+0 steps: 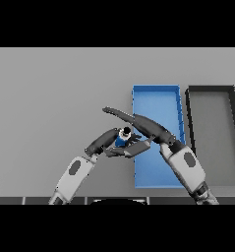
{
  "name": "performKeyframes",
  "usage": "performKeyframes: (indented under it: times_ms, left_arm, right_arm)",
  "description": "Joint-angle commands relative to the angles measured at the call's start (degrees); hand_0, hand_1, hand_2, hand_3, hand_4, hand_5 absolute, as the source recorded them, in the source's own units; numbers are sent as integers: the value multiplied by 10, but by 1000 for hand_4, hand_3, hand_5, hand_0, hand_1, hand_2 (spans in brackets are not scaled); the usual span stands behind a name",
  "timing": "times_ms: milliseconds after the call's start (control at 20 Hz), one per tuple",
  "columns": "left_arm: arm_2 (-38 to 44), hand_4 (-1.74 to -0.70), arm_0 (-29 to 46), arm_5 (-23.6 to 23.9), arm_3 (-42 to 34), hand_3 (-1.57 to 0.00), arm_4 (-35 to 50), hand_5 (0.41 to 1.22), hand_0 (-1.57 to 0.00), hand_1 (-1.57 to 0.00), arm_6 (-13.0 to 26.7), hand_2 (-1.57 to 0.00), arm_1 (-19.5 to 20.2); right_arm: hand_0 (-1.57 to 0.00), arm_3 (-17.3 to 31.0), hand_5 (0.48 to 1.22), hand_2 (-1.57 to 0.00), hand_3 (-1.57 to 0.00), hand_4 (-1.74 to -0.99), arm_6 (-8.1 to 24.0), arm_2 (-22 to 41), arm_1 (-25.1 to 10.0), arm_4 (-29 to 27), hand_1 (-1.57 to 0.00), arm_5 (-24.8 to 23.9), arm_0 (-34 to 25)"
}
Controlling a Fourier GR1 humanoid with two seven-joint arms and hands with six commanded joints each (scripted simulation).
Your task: Pick up the blue pipe and place it into the blue bin.
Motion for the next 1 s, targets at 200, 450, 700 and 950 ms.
performKeyframes:
  times_ms: [200, 450, 700, 950]
  left_arm:
    - [7, -1595, 3, -13, -3, -1571, -4, 1221, -1571, -1571, 39, -1571, 1]
    - [23, -1690, 8, -26, 5, -1532, 10, 1221, -1571, -1571, 29, -1571, -18]
    - [37, -1722, 6, -38, 0, -1437, 8, 1221, -1571, -1571, 27, -1571, -23]
    - [37, -1731, 13, -32, -6, -1422, -12, 1221, -1571, -1571, 32, -1571, -29]
  right_arm:
    - [-702, 42, 500, -745, -604, -1406, -25, 8, 17, 7, -703, 25, -26]
    - [-1286, 45, 765, -1300, -1102, -1606, -20, 17, 41, -13, -1287, 13, -24]
    - [-1478, 44, 1071, -1482, -1400, -1692, -57, 34, 32, 1, -1478, 6, -21]
    - [-1540, 52, 1172, -1542, -1515, -1725, -82, 41, 42, 1, -1540, -17, -16]
